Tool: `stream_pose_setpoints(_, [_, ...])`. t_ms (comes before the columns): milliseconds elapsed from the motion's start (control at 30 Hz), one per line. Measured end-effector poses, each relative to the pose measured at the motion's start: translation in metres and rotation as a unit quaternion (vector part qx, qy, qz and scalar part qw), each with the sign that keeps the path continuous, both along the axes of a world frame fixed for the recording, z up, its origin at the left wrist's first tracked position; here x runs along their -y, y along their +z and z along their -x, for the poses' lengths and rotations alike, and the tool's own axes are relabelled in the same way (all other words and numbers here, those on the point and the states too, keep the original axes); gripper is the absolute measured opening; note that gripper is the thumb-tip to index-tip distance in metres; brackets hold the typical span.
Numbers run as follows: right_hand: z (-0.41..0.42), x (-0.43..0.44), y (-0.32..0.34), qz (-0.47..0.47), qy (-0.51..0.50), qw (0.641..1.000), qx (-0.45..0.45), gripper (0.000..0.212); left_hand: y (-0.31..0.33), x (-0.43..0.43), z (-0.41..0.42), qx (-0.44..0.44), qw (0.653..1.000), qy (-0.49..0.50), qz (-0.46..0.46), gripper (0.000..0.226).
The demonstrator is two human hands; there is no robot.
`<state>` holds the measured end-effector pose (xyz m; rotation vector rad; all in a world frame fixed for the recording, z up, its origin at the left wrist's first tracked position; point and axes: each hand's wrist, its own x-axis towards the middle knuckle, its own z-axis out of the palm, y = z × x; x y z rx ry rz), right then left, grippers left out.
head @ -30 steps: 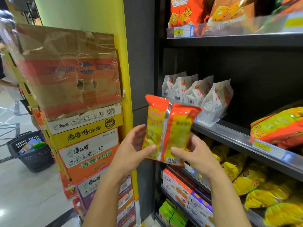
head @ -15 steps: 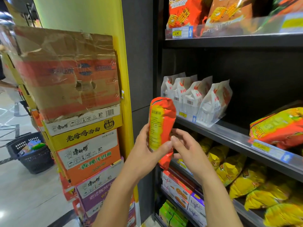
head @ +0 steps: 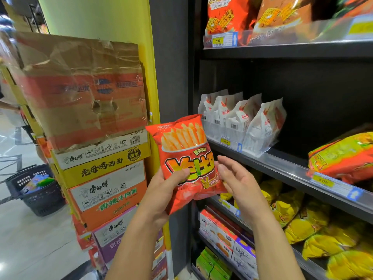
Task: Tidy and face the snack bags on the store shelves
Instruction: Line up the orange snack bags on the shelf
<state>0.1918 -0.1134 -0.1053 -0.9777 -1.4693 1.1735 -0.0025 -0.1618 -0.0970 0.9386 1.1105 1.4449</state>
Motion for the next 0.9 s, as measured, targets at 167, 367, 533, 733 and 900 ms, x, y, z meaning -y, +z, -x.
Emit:
stream_pose_setpoints(167, [0.007, 0.005, 0.005, 0.033, 0.051, 0.998, -0.031, 0.059, 0.003, -0.002, -0.004, 0.009, 1.0, -0.017, -0.012, 0.048])
stream_pose_setpoints(367, [-0.002, 0.005, 0.009, 0.024, 0.037, 0.997, -0.06, 0.05, 0.004, -0.011, -0.009, -0.005, 0.999, -0.037, -0.014, 0.058])
stream_pose_setpoints(533, [-0.022, 0.001, 0.012, 0.011, 0.019, 0.999, -0.048, 0.05, 0.011, -0.021, -0.022, -0.015, 0.999, -0.044, -0.021, 0.058])
stream_pose_setpoints(733, [-0.073, -0.01, 0.031, -0.03, -0.069, 0.997, 0.025, 0.054, 0.029, -0.042, -0.062, -0.058, 0.995, -0.039, -0.07, 0.055])
stream_pose_setpoints(900, [-0.139, -0.022, 0.063, -0.156, -0.2, 0.929, 0.269, 0.057, 0.049, -0.069, -0.115, -0.099, 0.987, -0.026, -0.121, 0.044])
